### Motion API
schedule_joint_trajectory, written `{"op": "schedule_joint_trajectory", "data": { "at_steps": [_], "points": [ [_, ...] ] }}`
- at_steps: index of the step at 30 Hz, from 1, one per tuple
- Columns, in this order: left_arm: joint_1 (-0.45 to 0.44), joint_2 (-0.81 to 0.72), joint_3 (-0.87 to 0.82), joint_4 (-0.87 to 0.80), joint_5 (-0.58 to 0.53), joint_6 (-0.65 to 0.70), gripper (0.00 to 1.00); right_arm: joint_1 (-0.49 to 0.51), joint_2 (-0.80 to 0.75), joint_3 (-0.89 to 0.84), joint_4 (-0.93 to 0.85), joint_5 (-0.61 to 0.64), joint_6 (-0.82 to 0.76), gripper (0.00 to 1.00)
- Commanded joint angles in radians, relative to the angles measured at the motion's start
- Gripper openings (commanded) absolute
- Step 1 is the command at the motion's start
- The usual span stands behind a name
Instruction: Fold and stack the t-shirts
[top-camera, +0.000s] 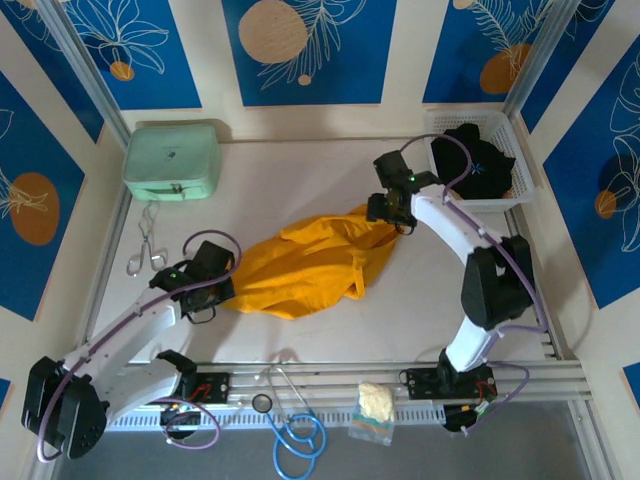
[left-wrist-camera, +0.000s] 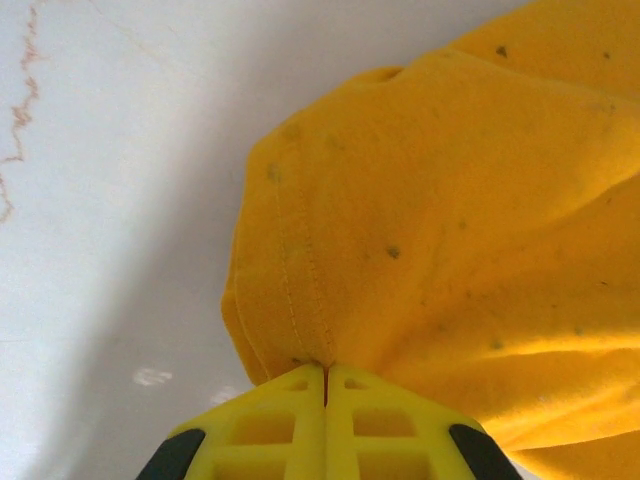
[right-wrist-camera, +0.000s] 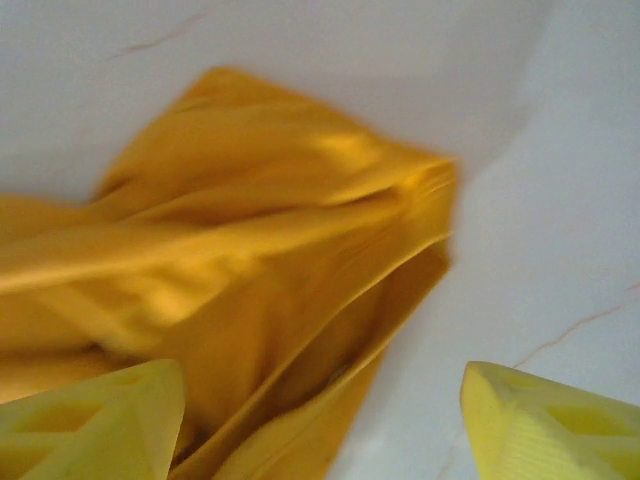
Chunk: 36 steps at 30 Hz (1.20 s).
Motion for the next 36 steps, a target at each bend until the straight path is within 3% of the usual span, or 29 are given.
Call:
{"op": "schedule_joint_trajectory", "data": {
  "at_steps": [1,8,11,13,17,18,25,32,36],
  "points": [
    [-0.027,0.040,0.017,0.034,0.020,-0.016,0.00,0.121,-0.057,-0.056,-0.076,-0.091,0.089,0.81],
    [-0.046,0.069,0.042,0.048,0.003,-0.006,0.00,0.255,-0.027,-0.244,0.012,-0.160,0.276,0.78],
    [-0.046,0.059,0.058,0.029,-0.021,0.004,0.00,0.265,0.000,-0.264,0.015,-0.088,0.309,0.71],
    [-0.045,0.050,0.064,0.018,-0.035,0.008,0.00,0.264,0.004,-0.276,0.013,-0.031,0.323,0.60],
    [-0.044,0.032,0.064,0.005,-0.058,0.009,0.00,0.247,-0.028,-0.304,-0.008,0.045,0.351,0.08],
    [-0.043,0.029,0.065,0.002,-0.064,0.009,0.00,0.242,-0.052,-0.316,-0.018,0.063,0.358,0.01],
    [-0.043,0.041,0.094,-0.040,-0.128,0.032,0.00,0.132,-0.301,-0.457,-0.081,0.104,0.364,0.00],
    [-0.039,0.095,0.176,-0.085,-0.194,0.086,0.00,-0.191,-0.524,-0.646,-0.050,-0.030,0.264,0.00],
    [-0.040,0.118,0.193,-0.089,-0.177,0.094,0.00,-0.314,-0.571,-0.682,-0.034,-0.083,0.242,0.00]
  ]
}}
